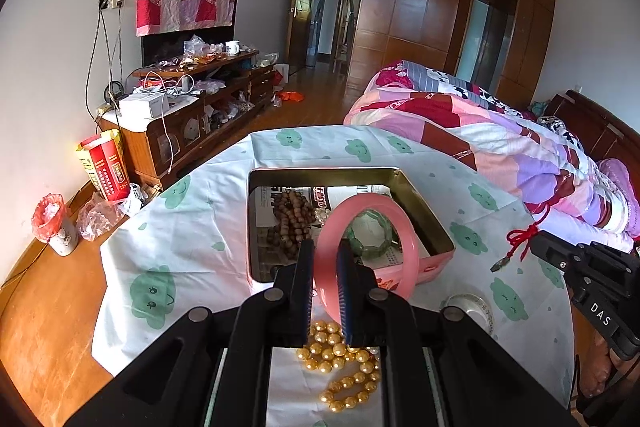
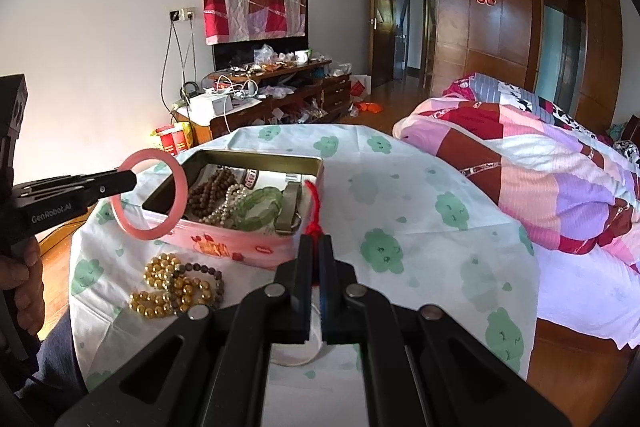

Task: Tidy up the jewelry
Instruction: 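Carry the pink bangle over the tin with the left tool while the right tool carries the red-string charm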

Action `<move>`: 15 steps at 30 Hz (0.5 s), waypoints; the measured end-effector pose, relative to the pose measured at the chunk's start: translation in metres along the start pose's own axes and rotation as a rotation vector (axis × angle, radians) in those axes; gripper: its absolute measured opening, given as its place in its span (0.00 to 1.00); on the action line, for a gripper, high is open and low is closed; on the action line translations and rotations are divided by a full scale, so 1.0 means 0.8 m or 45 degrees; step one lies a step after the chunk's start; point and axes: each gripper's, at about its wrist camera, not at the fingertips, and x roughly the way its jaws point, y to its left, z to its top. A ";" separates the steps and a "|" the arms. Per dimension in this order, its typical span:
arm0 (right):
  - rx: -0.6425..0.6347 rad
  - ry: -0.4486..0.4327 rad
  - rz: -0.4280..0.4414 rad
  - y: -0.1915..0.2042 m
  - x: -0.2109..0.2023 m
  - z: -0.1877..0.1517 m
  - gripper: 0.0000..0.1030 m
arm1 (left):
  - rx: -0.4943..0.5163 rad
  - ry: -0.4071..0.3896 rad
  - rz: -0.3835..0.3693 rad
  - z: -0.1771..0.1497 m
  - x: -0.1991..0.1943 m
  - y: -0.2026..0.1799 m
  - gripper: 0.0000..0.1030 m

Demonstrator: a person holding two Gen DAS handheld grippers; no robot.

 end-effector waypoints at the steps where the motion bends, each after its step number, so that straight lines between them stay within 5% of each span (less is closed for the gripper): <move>1: -0.003 -0.001 0.001 0.001 0.000 0.001 0.03 | -0.001 0.001 0.001 0.001 0.001 0.000 0.10; 15: -0.041 0.003 0.011 0.014 0.014 0.014 0.03 | -0.012 0.003 0.035 0.006 0.011 0.011 0.10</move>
